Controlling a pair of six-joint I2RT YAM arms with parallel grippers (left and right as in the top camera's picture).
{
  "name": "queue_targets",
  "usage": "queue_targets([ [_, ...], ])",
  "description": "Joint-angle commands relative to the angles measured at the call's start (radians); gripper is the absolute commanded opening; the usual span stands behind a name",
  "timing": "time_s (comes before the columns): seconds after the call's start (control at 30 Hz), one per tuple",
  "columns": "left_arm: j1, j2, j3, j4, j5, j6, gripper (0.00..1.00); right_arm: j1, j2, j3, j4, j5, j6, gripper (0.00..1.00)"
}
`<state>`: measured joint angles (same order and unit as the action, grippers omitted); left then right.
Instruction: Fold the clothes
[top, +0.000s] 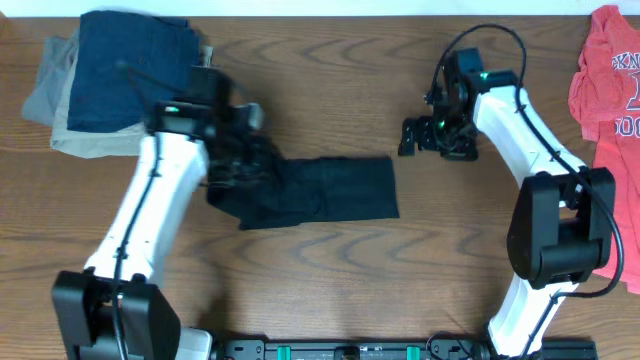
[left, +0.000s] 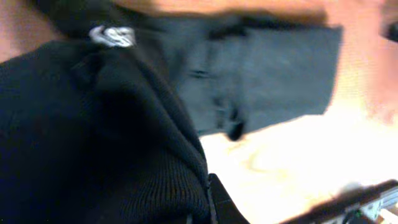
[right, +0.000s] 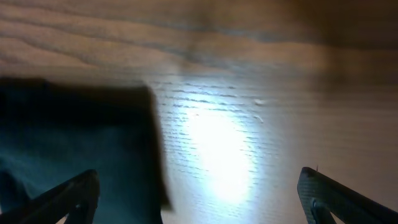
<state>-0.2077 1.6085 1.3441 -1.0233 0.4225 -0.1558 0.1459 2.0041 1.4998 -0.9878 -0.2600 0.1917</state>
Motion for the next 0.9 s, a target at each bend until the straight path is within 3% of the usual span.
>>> queue_targets([
  [0.0,-0.113,0.001,0.013,0.042,0.031,-0.05,0.06,0.013,-0.016,-0.074,0.047,-0.07,0.004,0.99],
  [0.1,-0.214,0.004,0.013,0.125,0.03,-0.08,0.06,0.013,-0.016,-0.147,0.111,-0.079,0.033,0.95],
  [0.4,-0.401,0.056,0.013,0.333,0.029,-0.146,0.06,0.059,-0.016,-0.241,0.177,-0.096,0.059,0.95],
  [0.87,-0.44,0.218,0.012,0.488,0.029,-0.165,0.1,0.077,-0.016,-0.241,0.19,-0.096,0.081,0.98],
])
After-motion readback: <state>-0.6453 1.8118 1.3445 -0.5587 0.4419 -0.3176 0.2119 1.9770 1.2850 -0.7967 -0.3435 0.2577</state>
